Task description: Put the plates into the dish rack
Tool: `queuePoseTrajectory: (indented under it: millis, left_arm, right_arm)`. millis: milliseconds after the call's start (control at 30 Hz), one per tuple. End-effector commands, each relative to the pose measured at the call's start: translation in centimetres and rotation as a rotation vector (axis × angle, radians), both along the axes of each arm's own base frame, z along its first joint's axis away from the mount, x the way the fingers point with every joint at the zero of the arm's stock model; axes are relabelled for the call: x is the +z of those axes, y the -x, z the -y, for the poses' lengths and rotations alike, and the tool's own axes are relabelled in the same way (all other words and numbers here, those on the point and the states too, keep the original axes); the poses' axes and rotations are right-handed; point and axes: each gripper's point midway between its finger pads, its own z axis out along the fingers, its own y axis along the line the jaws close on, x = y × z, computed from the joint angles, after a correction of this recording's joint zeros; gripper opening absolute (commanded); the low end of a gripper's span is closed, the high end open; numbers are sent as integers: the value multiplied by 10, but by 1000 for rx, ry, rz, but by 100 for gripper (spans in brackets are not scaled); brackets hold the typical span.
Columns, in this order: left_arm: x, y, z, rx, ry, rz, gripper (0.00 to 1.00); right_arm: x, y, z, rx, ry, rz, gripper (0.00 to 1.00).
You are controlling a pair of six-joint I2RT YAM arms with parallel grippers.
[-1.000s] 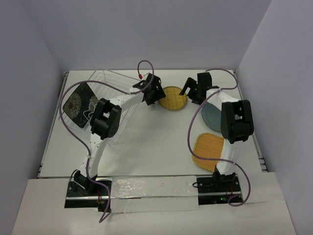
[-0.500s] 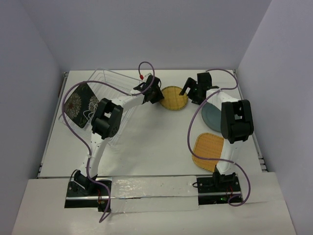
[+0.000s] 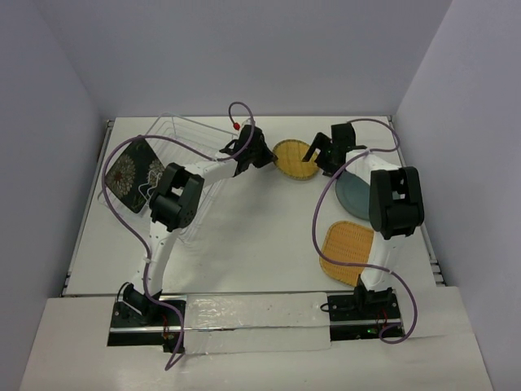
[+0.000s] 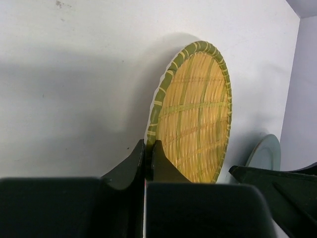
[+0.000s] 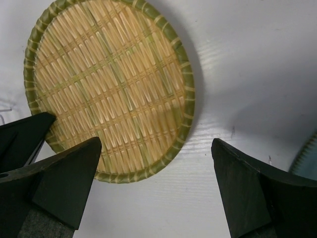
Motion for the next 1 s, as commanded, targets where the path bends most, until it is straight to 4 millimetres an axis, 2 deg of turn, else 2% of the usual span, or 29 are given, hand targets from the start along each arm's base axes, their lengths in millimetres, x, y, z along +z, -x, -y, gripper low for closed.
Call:
queuePoseTrajectory:
  millis: [0, 33, 167, 200, 300, 400, 567, 633, 667, 700, 767, 833, 867, 933, 967]
  left_arm:
    - [30, 14, -9, -79, -40, 87, 0]
    - [43, 15, -7, -90, -21, 120, 0]
    - [110, 22, -4, -138, 53, 264, 0]
    - [128, 24, -4, -148, 67, 304, 0]
    - [158, 30, -4, -193, 68, 380, 0]
    - [211, 40, -9, -227, 75, 507, 0]
    - [265, 56, -27, -272, -17, 649, 0]
    - [296, 62, -39, -271, -72, 717, 0]
    - [302, 64, -45, -276, -131, 743, 0]
    - [317, 65, -59, -235, -183, 775, 0]
    - [332, 67, -83, -201, -315, 834, 0]
    - [350, 72, -117, -148, -459, 881, 0]
    - [355, 73, -132, -117, -519, 892, 0]
    - [365, 73, -177, -71, -716, 908, 0]
    - [367, 75, -189, -62, -756, 904, 0]
  right_arm:
    - [43, 4, 13, -26, 21, 96, 99]
    - [48, 6, 14, -32, 27, 107, 99]
    - [91, 18, 28, -76, 69, 204, 100]
    - [116, 24, 31, -85, 70, 264, 100]
    - [138, 38, 41, -125, 96, 319, 100]
    - [169, 60, 56, -187, 129, 403, 100]
    - [189, 86, 71, -236, 173, 473, 100]
    - [197, 94, 75, -247, 186, 500, 100]
    - [194, 97, 77, -244, 203, 497, 100]
    - [197, 100, 79, -243, 212, 507, 100]
    - [197, 104, 82, -246, 228, 512, 100]
    - [201, 109, 85, -251, 241, 528, 100]
    - [201, 110, 86, -255, 244, 530, 100]
    - [203, 115, 89, -255, 264, 539, 100]
    - [204, 116, 91, -261, 270, 542, 100]
